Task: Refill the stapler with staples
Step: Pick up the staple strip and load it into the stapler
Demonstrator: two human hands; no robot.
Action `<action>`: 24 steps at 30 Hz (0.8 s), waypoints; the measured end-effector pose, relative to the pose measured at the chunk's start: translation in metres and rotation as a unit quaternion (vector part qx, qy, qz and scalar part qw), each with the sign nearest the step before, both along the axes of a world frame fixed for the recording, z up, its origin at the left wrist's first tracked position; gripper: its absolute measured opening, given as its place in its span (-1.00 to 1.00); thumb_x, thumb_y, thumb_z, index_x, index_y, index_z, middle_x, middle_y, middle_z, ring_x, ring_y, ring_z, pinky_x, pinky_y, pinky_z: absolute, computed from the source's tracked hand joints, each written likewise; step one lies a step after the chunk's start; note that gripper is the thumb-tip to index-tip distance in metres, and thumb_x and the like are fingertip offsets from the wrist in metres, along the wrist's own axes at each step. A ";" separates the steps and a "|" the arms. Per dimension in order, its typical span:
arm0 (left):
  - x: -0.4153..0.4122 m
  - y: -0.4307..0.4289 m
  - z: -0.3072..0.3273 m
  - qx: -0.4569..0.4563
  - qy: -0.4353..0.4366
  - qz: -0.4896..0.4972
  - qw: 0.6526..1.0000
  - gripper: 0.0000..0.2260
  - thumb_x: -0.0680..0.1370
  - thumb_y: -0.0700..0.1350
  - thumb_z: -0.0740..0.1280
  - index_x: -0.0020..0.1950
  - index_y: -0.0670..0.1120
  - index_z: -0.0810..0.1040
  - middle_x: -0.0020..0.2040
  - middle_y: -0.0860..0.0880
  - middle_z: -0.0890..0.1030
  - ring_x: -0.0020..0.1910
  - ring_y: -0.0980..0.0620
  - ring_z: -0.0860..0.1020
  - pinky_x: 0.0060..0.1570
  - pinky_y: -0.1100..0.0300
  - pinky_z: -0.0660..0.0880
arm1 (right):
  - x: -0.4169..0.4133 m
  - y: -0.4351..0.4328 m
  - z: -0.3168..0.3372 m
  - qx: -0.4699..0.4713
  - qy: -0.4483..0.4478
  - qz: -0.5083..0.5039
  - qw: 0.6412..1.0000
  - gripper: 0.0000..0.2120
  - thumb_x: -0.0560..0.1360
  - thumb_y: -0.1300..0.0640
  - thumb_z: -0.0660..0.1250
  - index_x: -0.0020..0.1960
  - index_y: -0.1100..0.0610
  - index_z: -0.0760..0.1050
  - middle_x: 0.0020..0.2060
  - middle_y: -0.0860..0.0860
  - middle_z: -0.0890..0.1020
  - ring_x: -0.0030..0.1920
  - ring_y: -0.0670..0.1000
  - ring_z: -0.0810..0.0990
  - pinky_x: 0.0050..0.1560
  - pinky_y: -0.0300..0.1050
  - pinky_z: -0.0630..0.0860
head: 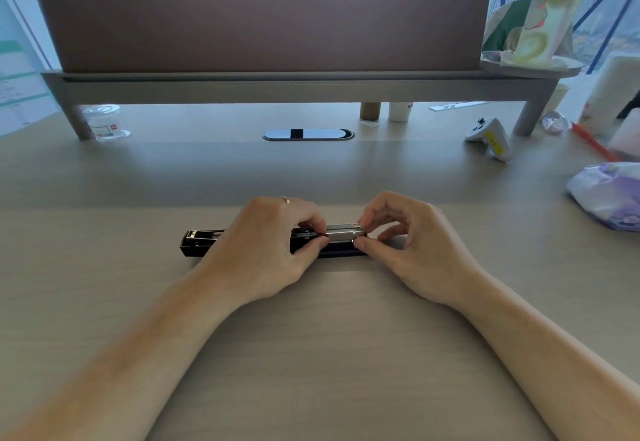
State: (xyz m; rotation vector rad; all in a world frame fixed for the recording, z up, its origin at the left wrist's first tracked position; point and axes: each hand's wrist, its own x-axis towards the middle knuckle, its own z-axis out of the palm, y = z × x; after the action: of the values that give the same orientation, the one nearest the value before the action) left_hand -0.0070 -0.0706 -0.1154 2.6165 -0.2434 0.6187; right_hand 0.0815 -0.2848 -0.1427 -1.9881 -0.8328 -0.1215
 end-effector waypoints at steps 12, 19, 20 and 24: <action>-0.016 0.059 0.048 0.089 0.260 0.047 0.960 -0.66 0.36 0.09 0.59 0.05 0.18 0.57 -0.01 0.26 0.67 0.00 0.31 0.63 -0.03 0.34 0.52 | 0.000 -0.003 0.000 -0.026 0.044 0.022 0.998 -0.63 0.38 0.10 0.65 0.08 -0.08 0.55 -0.12 -0.29 0.70 -0.19 -0.13 0.63 0.01 -0.08 0.65; -0.028 0.080 0.068 0.147 0.274 0.063 0.948 -0.80 0.44 0.07 0.56 0.03 0.20 0.67 -0.08 0.13 0.68 -0.03 0.11 0.63 0.00 0.11 0.57 | 0.001 -0.001 0.001 -0.033 0.041 0.028 0.998 -0.62 0.40 0.14 0.63 0.09 -0.07 0.53 -0.15 -0.28 0.71 -0.19 0.02 0.62 0.01 -0.06 0.61; -0.027 0.078 0.074 0.154 0.272 0.064 0.948 -0.80 0.45 0.06 0.56 0.05 0.20 0.68 -0.07 0.13 0.67 -0.02 0.10 0.62 0.01 0.10 0.56 | 0.001 -0.001 0.001 -0.033 0.040 0.027 0.998 -0.62 0.40 0.13 0.63 0.09 -0.08 0.52 -0.15 -0.27 0.71 -0.20 0.00 0.62 0.01 -0.06 0.61; -0.019 0.067 0.101 0.183 0.259 0.060 0.947 -0.76 0.43 0.04 0.58 0.06 0.21 0.68 -0.09 0.16 0.65 -0.08 0.12 0.61 -0.08 0.19 0.53 | 0.002 -0.002 -0.001 -0.030 0.041 0.025 0.998 -0.61 0.38 0.12 0.63 0.07 -0.10 0.51 -0.15 -0.20 0.72 -0.24 -0.09 0.59 -0.04 -0.11 0.58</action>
State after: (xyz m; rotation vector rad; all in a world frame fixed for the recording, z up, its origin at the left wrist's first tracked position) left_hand -0.0255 -0.0036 -0.0146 3.0509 -0.0328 -0.1102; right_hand 0.0839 -0.2863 -0.1440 -2.0120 -0.8418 0.0133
